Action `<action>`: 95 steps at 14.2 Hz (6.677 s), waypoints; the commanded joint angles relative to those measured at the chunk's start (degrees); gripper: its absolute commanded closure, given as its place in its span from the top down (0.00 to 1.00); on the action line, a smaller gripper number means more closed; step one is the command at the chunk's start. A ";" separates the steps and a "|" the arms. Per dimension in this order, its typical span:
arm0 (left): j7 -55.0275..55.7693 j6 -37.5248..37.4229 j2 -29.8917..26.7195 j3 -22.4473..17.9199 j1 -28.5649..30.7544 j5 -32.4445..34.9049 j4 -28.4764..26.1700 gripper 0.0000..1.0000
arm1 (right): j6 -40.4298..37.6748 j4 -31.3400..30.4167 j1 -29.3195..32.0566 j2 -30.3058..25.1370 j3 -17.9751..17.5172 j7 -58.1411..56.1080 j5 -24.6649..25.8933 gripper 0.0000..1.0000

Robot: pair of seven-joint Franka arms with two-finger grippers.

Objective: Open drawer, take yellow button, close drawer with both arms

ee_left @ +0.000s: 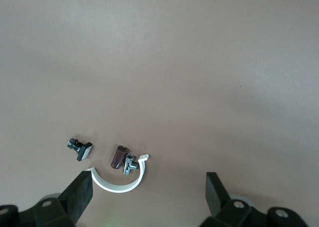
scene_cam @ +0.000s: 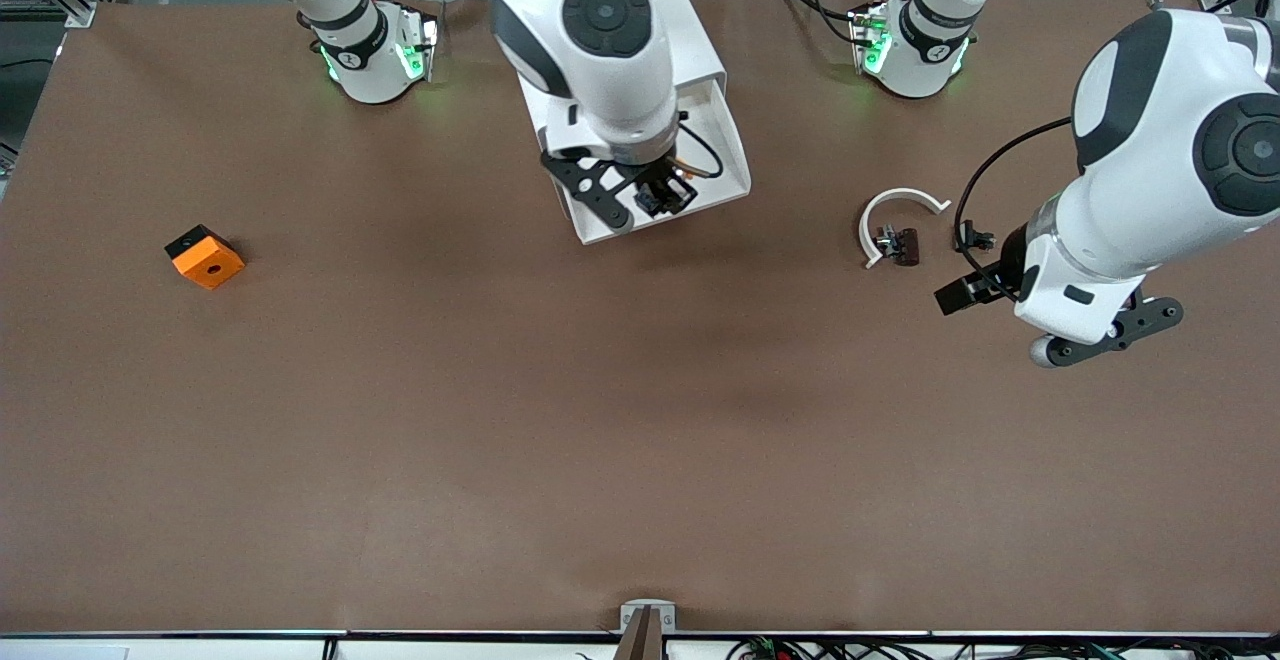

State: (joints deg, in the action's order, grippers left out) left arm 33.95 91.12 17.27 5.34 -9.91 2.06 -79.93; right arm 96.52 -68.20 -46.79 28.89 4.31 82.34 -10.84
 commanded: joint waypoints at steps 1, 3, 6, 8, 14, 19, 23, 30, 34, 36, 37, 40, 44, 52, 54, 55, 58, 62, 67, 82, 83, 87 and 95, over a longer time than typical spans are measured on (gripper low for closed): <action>-0.73 9.39 -4.43 1.67 -0.64 1.01 -10.12 1.00 | -2.64 -0.61 5.02 -1.03 -0.62 -11.46 2.38 0.00; 0.49 13.19 -4.18 4.66 -0.64 0.93 -12.78 1.00 | -3.44 -0.96 8.19 -1.03 -0.71 -19.89 5.29 0.00; 1.29 14.88 -3.30 8.35 -0.90 0.93 -14.72 1.00 | -3.71 -3.15 13.90 -1.29 -0.71 -31.24 5.39 0.00; 3.47 15.75 -2.60 10.03 -1.95 0.75 -15.34 1.00 | -2.83 -6.57 18.11 -2.51 -0.71 -39.93 5.48 0.00; 18.33 20.06 2.32 10.74 -11.44 0.93 -15.52 1.00 | 4.62 -17.63 27.88 -7.52 -0.62 -57.53 9.15 0.00; 24.74 22.53 5.92 10.74 -17.06 0.93 -15.43 1.00 | 18.51 -33.64 35.17 -13.32 -0.62 -65.63 13.90 0.00; 29.23 21.30 6.98 10.91 -20.58 0.14 -15.43 1.00 | 27.56 -40.67 41.06 -13.77 -0.62 -71.42 15.23 0.00; 30.83 19.10 8.48 14.16 -22.87 -9.70 -15.43 1.00 | 39.18 -43.15 48.45 -8.86 -0.71 -78.99 15.23 0.00; 30.91 18.22 8.83 17.15 -22.87 -9.97 -16.13 1.00 | 39.45 -41.14 50.47 -4.73 -0.71 -80.58 14.97 0.00; 31.18 17.69 9.18 18.64 -22.87 -10.49 -16.74 1.00 | 39.19 -39.47 50.74 -2.09 -0.79 -80.49 14.62 0.00; 31.26 17.69 9.18 19.00 -22.96 -12.07 -17.44 1.00 | 39.01 -38.85 50.74 -1.04 -0.88 -80.49 14.44 0.00; 31.35 16.91 9.18 19.09 -23.05 -15.24 -17.80 1.00 | 38.83 -36.48 50.92 1.87 -0.97 -81.71 13.92 0.00; 31.62 16.46 9.18 18.65 -21.91 -15.86 -17.28 1.00 | 38.75 -32.35 51.79 5.56 -0.97 -88.12 8.65 0.00; 30.65 12.70 8.57 18.12 -6.99 -14.02 -8.94 1.00 | 39.62 -28.31 52.06 9.25 -0.88 -88.05 7.68 0.00; 27.50 9.80 8.57 18.12 -3.47 -13.49 -6.12 1.00 | 39.80 -27.86 52.06 9.70 -0.88 -87.79 7.41 0.00; 26.18 9.09 8.48 18.12 -1.80 -13.14 -5.85 1.00 | 39.97 -27.77 52.06 9.78 -0.88 -87.61 7.50 0.00; 22.40 7.94 7.60 18.12 1.56 -7.01 -5.85 1.00 | 40.68 -27.77 51.97 11.10 -0.88 -87.61 7.67 0.00; 19.06 7.41 6.72 17.08 2.69 3.73 -5.67 1.00 | 40.68 -27.25 51.97 11.89 -0.80 -87.43 7.67 0.00; 0.98 7.32 3.74 17.07 11.38 4.00 -5.67 1.00 | 40.50 -26.55 52.06 12.33 -0.88 -87.78 7.67 1.00; -28.48 6.00 -4.87 17.24 24.23 10.86 -5.85 1.00 | 2.47 -17.05 49.69 -3.64 -1.06 -86.56 7.93 1.00; -30.15 5.92 -5.49 17.33 25.37 10.86 -5.85 1.00 | 0.01 -17.05 48.38 -5.23 -0.88 -84.73 8.29 1.00; -31.75 4.43 -8.74 17.42 27.57 8.40 -6.46 1.00 | -7.30 -14.33 47.58 -9.19 -1.15 -82.86 9.43 1.00; -30.96 -1.20 -15.68 17.07 28.89 2.69 -8.13 1.00 | -15.39 -14.50 46.79 -18.15 -1.15 -81.55 9.08 1.00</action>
State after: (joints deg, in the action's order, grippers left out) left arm 3.39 90.78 5.07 22.17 17.84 6.55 -85.52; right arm 82.61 -82.06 0.24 13.42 3.38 -0.42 -2.11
